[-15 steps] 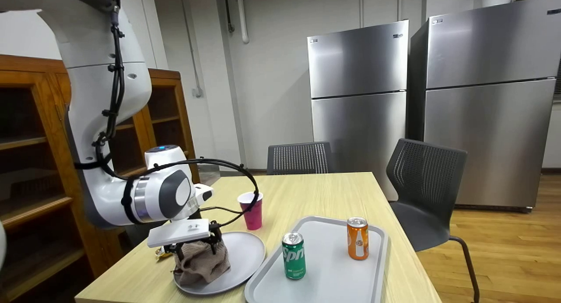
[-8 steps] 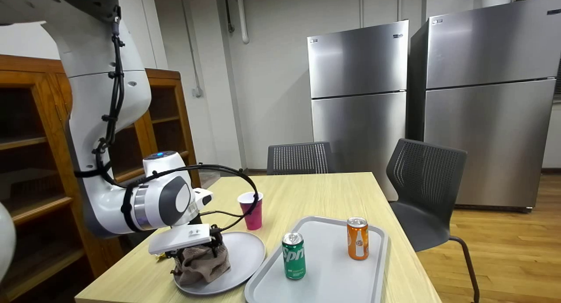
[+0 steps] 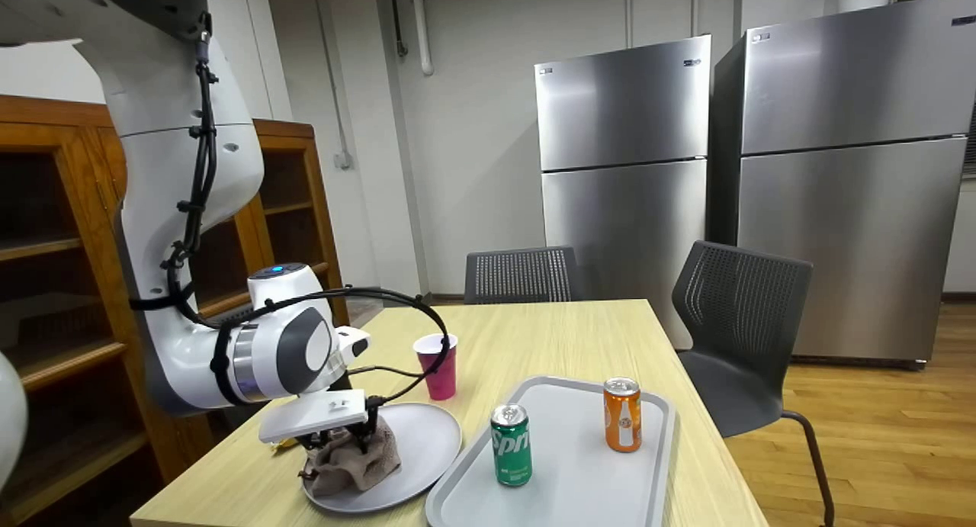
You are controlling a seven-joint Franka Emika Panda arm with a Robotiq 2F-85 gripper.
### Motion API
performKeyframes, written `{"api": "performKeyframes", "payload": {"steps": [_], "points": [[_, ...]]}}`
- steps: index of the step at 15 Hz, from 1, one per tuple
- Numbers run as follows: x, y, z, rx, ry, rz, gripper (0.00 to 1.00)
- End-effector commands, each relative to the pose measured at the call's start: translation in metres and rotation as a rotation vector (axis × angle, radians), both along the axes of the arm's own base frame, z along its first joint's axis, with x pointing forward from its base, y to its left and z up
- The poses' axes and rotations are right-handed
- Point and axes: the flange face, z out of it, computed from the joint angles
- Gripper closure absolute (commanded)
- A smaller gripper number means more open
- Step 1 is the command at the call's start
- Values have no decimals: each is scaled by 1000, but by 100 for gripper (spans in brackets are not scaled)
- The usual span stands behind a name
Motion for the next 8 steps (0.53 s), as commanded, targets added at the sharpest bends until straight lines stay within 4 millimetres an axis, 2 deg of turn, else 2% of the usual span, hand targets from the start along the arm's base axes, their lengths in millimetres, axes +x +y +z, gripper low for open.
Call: {"api": "performKeyframes", "payload": {"steps": [1,4,8], "points": [[-1,0,2,8,-18,6,80],[0,-2,3,13,-24,2,99],[-2,-4,10,34,-31,-7,97]]}}
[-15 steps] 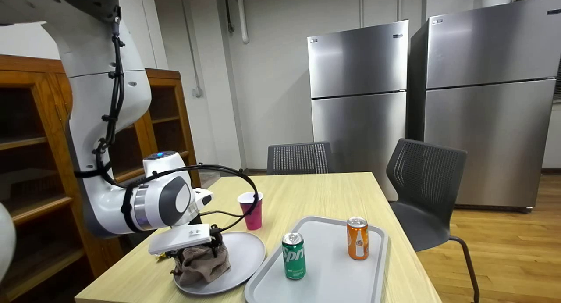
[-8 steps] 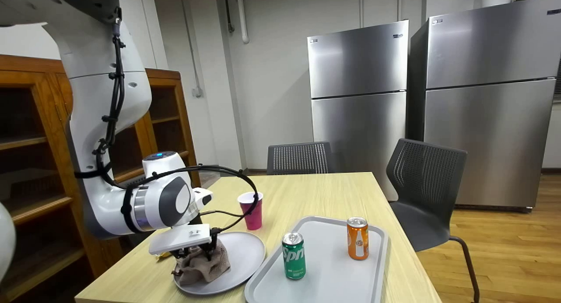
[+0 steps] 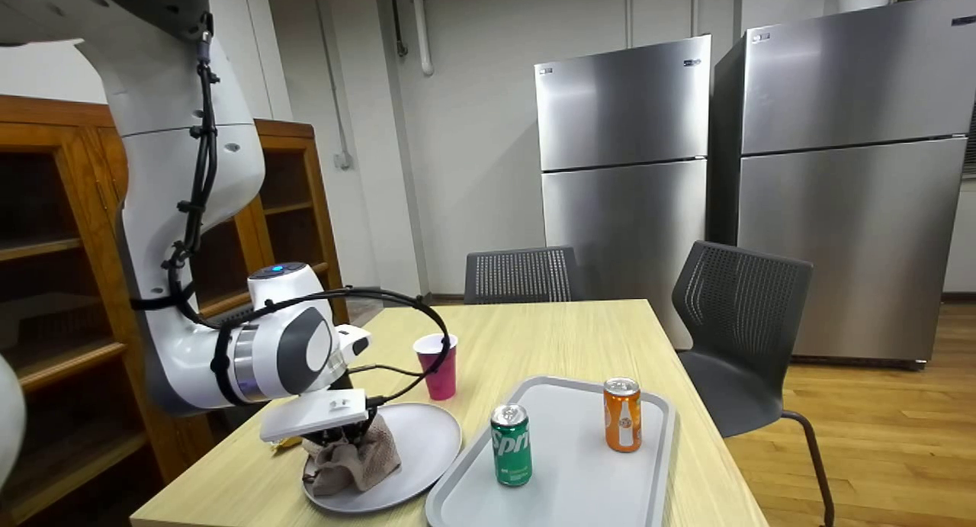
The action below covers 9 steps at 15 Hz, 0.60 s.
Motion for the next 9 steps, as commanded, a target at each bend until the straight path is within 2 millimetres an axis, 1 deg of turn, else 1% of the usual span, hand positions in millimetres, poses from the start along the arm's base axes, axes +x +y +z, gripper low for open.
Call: {"api": "performKeyframes", "payload": {"steps": [1,4,9], "points": [[-3,-3,11,30,-19,-5,97],[-5,-6,24,54,-38,-11,97],[-8,-7,52,110,-79,-13,97]]}}
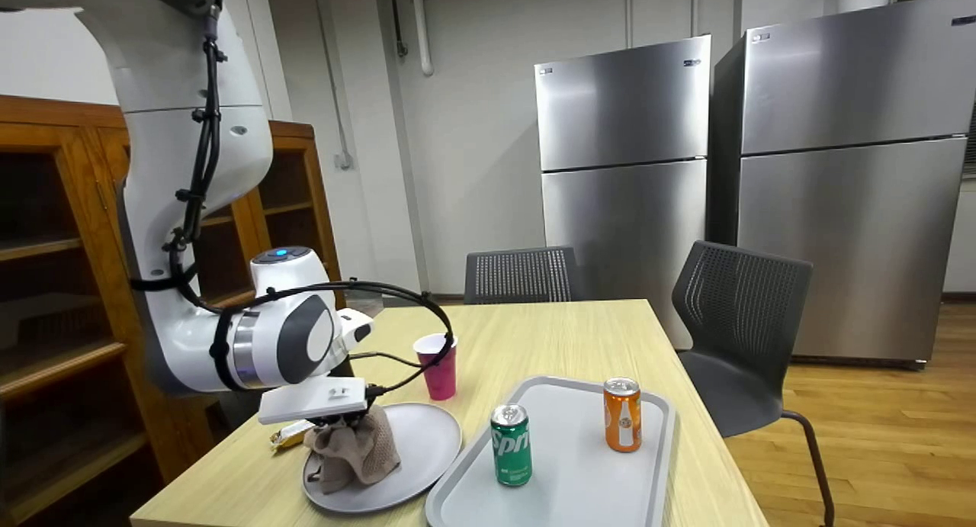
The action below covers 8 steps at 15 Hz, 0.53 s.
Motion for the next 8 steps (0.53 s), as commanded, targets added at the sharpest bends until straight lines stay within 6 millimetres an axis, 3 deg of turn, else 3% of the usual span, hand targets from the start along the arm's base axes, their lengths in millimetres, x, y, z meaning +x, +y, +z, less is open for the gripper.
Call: {"api": "performKeyframes", "payload": {"steps": [1,8], "points": [[-12,-2,31,39,-48,25,97],[-16,4,55,88,-81,69,97]]}}
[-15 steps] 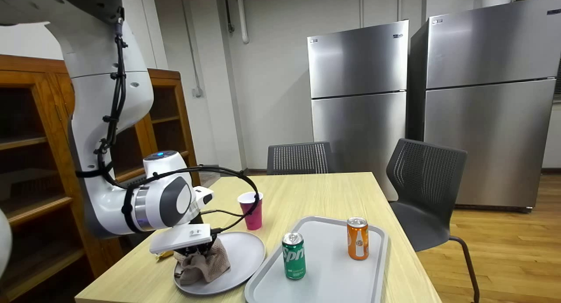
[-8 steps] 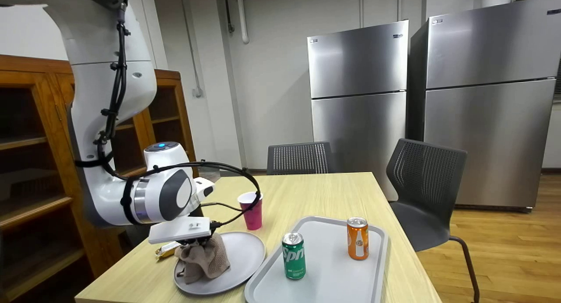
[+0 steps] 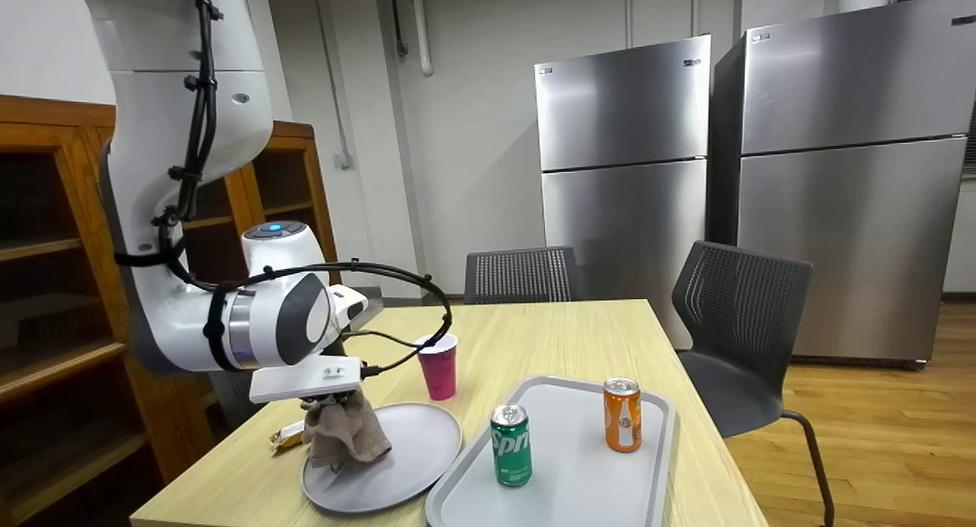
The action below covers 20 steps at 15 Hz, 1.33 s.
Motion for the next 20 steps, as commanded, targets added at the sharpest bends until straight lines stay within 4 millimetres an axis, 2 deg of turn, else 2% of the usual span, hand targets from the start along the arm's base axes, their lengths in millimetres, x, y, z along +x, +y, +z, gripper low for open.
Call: {"api": "performKeyframes", "payload": {"steps": [1,11,17,20], "points": [[-10,3,19,22,-30,20,97],[-8,10,50,80,-94,31,97],[3,-5,73,91,-144,-143,97],[4,-5,80,76,-141,-194,97]]}}
